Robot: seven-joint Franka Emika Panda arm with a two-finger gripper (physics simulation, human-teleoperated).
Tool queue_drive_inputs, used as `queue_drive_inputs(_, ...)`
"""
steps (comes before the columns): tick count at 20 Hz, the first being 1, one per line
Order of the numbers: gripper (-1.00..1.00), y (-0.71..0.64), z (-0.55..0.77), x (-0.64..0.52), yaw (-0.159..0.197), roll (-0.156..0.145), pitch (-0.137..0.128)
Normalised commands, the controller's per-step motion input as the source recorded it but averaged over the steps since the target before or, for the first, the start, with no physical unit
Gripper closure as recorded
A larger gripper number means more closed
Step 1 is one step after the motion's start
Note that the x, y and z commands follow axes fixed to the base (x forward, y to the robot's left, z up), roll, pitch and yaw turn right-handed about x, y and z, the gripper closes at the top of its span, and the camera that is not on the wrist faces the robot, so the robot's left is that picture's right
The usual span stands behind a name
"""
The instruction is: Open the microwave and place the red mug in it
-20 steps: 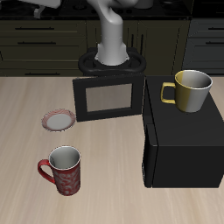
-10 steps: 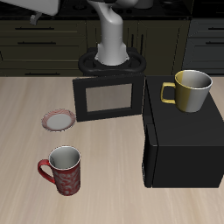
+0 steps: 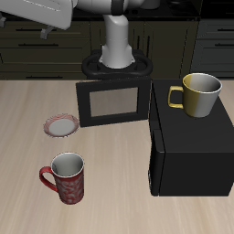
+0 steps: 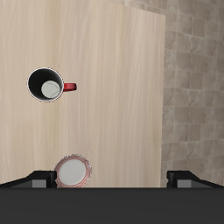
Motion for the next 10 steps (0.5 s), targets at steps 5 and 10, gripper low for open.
queue_drive_inputs(5,-1.0,0.17,-0.08,0.42,-0.011,0.017,-0.009)
queue_drive_inputs(10,-1.0,0.11,-0.12,0.23,0.001,-0.001,-0.012)
